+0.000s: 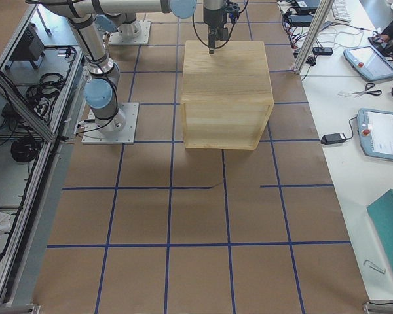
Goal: Open upper drawer
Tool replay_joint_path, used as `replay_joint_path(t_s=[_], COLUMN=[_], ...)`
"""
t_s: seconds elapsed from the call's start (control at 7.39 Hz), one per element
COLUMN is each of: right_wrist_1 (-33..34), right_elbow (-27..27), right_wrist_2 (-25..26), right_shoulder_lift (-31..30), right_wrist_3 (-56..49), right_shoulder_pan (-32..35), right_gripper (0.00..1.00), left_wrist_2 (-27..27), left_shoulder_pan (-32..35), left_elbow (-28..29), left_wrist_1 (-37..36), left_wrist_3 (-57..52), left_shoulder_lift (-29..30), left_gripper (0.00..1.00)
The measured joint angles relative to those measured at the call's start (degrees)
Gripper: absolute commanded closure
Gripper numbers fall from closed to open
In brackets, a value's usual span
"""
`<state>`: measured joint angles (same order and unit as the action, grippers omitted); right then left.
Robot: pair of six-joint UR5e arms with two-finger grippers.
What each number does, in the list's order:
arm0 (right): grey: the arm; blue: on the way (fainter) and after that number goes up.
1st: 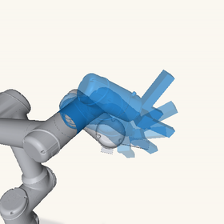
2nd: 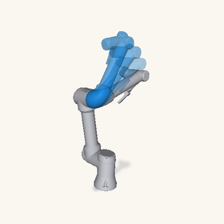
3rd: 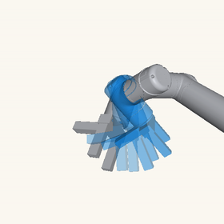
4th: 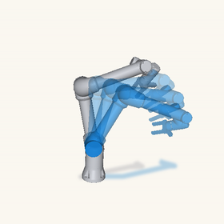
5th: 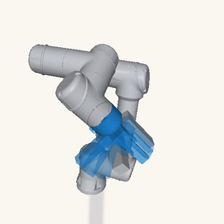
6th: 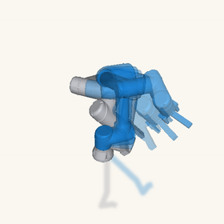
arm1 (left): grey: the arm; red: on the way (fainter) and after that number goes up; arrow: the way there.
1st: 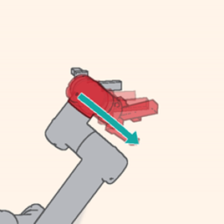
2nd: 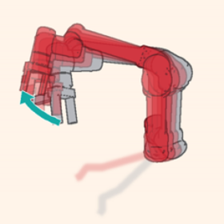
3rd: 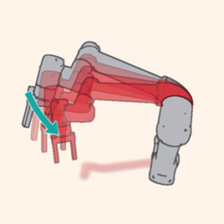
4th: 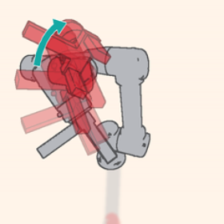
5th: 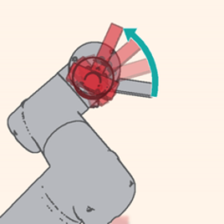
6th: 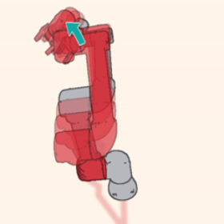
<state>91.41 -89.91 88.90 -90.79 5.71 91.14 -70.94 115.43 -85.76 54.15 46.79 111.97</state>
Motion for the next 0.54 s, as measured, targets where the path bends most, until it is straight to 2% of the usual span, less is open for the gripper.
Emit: replay_joint_path(t_s=[0.54], right_wrist_1=[0.0], right_elbow=[0.0], right_wrist_2=[0.0], right_shoulder_lift=[0.0], right_wrist_3=[0.0], right_shoulder_pan=[0.0], right_gripper=[0.0], left_wrist_2=[0.0], left_shoulder_pan=[0.3], left_elbow=[0.0], left_wrist_1=[0.0], left_wrist_3=[0.4], left_shoulder_lift=[0.6], left_gripper=[0.0])
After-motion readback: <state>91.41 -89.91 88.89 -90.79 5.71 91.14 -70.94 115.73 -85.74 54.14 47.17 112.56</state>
